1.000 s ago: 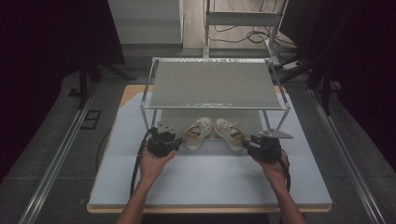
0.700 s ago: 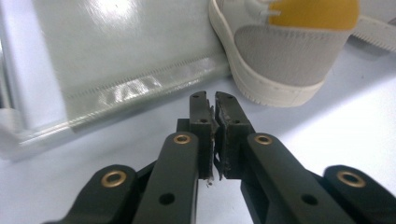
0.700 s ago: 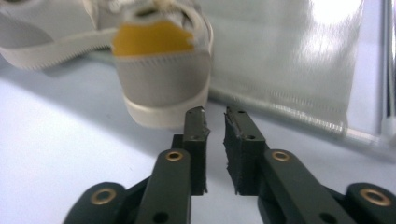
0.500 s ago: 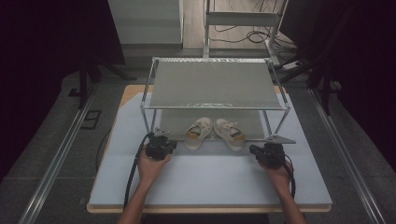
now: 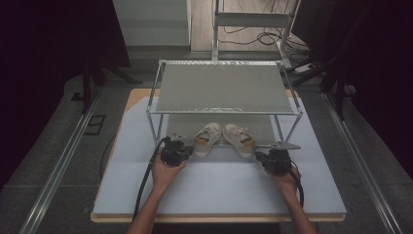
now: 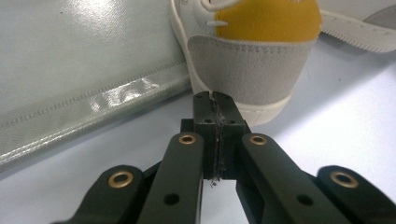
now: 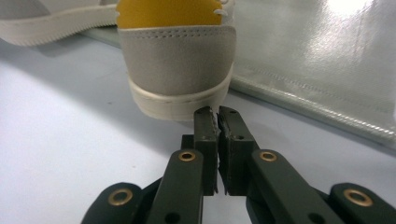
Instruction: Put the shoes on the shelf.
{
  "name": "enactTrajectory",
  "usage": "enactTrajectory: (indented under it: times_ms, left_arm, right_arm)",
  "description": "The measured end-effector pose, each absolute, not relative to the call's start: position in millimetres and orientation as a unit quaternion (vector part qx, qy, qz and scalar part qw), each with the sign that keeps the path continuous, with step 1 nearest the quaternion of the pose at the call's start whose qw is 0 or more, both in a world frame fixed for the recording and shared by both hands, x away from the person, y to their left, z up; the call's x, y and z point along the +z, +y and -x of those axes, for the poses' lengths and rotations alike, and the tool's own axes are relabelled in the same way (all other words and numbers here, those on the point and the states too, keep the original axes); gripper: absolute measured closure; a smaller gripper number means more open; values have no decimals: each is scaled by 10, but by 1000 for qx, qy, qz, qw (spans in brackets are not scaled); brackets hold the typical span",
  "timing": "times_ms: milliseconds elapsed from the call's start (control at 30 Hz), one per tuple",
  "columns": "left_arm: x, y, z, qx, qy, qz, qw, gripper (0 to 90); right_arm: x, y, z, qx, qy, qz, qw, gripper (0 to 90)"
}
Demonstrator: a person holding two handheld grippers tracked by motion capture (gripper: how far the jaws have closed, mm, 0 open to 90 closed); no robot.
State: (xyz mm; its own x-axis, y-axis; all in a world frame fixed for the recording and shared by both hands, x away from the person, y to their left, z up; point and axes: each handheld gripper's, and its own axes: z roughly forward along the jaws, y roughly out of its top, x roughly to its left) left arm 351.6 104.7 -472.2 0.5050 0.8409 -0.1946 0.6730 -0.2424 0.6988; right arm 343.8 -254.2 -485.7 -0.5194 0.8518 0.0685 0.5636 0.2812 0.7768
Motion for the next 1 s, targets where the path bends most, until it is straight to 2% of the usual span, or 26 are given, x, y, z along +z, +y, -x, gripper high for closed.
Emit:
enactTrajectory:
  times_ms: [367,800,1000]
  left_arm:
    - [-4706,981,-3502,105,478,-783,383,888]
    - [-4693,578,-3502,85,447,-800,392,879]
    - [-4676,545,-3483,84,443,-801,394,873]
  right_arm:
    - [-4863,-2463,-3431,399,783,-447,169,880]
    - [-4865,-2122,-3447,411,800,-412,143,874]
    - [-4863,-2060,-3468,411,800,-412,142,876]
